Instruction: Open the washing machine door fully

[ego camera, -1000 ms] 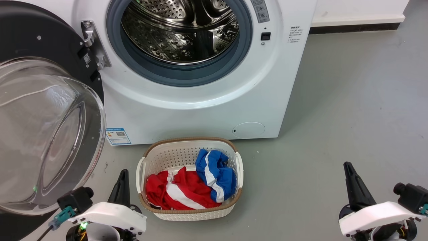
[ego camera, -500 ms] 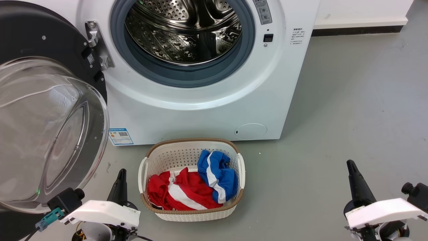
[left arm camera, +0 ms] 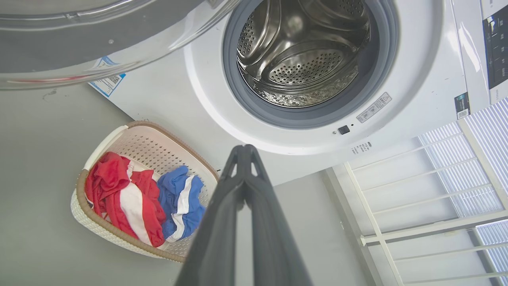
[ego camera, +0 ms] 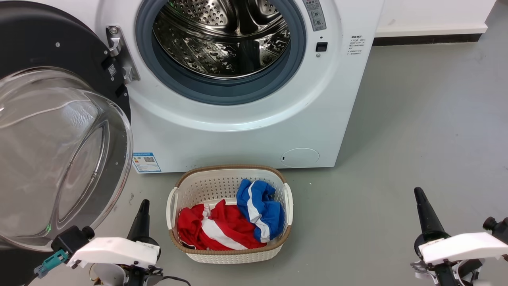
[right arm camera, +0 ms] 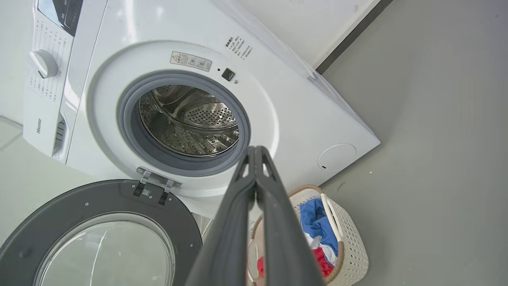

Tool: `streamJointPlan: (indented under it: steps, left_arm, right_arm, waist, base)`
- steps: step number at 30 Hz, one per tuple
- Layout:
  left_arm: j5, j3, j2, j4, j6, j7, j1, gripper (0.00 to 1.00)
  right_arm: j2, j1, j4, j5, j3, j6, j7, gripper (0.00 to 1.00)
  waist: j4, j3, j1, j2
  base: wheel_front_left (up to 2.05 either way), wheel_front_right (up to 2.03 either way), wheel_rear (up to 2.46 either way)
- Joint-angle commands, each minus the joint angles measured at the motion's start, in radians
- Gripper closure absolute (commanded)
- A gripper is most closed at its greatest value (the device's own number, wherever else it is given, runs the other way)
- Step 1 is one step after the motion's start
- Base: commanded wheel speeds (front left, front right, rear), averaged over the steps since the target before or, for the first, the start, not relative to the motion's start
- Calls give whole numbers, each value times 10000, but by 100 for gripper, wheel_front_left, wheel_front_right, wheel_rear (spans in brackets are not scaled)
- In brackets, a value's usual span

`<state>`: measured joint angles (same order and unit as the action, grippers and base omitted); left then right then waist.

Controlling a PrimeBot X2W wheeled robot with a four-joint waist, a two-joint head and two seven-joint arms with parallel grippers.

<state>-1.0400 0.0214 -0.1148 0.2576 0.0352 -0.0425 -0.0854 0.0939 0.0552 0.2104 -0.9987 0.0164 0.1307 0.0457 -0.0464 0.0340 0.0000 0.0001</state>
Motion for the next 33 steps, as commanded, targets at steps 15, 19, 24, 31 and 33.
streamJointPlan:
  steps: [15,19,24,31,33]
  left_arm:
    - [-1566,-415,163,-128,283,422,-239,100]
    - [-1927,-505,206,-130,351,527,-249,100]
    - [-2358,-597,259,-133,423,652,-250,100]
    - [-2941,-745,336,-136,526,819,-262,100]
    - [-3102,-784,358,-135,559,860,-266,100]
  right_arm:
    - [-67,319,30,-1745,214,1,-382,100]
    - [-86,352,57,-2139,261,1,-475,100]
    - [-110,359,86,-2623,319,1,-585,100]
    - [-141,397,131,-3261,399,1,-735,100]
    - [-151,407,142,-3434,422,1,-778,100]
  waist:
    - [95,-63,0,-1]
    - [120,-80,0,-1]
    - [152,-101,0,-1]
    - [198,-132,0,-1]
    - [211,-140,0,-1]
  base:
    - [0,0,0]
    - [0,0,0]
    - [0,0,0]
    - [0,0,0]
    - [0,0,0]
